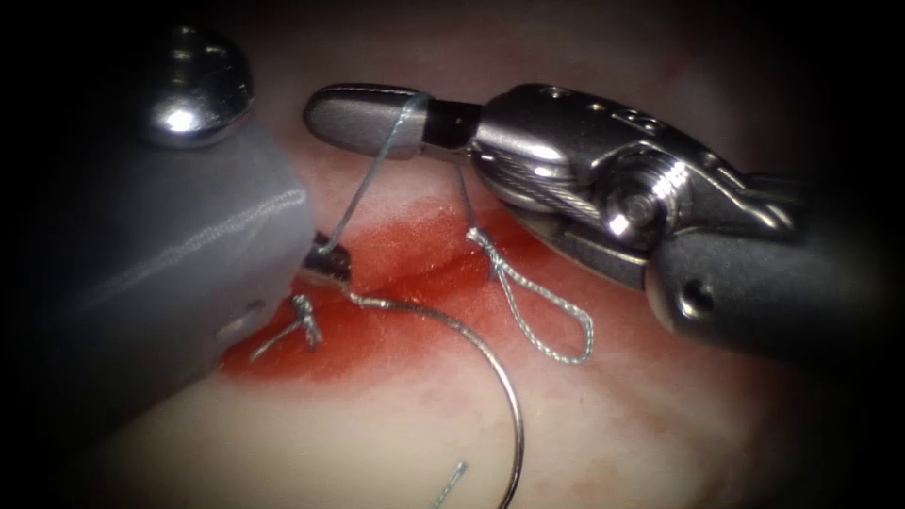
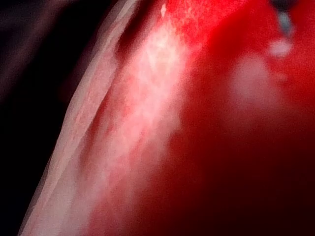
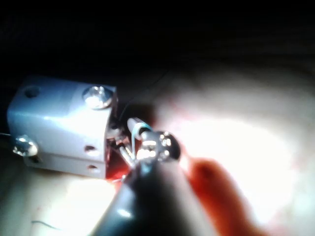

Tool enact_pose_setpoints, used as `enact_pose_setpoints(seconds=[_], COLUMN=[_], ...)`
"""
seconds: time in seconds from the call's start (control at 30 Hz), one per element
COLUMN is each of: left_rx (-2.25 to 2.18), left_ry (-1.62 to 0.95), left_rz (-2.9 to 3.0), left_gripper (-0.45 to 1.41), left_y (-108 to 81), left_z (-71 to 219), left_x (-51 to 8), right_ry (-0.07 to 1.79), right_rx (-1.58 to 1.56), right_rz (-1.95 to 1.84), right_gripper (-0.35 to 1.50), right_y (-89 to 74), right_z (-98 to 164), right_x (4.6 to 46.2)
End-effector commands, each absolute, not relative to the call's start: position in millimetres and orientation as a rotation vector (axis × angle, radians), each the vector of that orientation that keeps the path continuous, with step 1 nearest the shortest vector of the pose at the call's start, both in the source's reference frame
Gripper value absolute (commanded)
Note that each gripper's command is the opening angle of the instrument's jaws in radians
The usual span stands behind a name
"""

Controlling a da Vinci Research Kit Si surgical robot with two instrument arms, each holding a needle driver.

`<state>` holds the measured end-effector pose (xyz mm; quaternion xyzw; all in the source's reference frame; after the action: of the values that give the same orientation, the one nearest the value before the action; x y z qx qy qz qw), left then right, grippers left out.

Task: Wound Closure
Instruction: Fix the suture looped into the knot.

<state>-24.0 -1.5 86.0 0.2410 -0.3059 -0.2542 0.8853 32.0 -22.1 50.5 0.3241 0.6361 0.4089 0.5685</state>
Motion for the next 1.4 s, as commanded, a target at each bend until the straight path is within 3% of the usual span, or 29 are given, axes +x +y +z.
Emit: enact_pose_setpoints(seconds=[0.03,0.43,0.97,1.4], left_rx=[0.510,0.529,0.580,0.474], left_ry=[-0.670,-0.708,-0.825,-0.829], left_rz=[-0.528,-0.469,-0.395,-0.488], left_gripper=[-0.45,-0.45,-0.45,-0.45], left_y=[-0.4,0.0,2.4,3.4], left_z=[86.0,86.4,85.5,85.7], left_x=[-24.5,-24.6,-22.1,-25.4], right_ry=[1.517,1.613,1.425,1.188], right_rx=[0.775,0.871,0.740,0.703], right_rz=[0.955,0.827,0.549,0.259], right_gripper=[-0.35,-0.35,-0.35,-0.35], right_y=[-21.7,-22.1,-22.5,-22.1], right_z=[49.5,48.1,47.9,47.0], right_x=[33.6,34.7,33.1,33.3])
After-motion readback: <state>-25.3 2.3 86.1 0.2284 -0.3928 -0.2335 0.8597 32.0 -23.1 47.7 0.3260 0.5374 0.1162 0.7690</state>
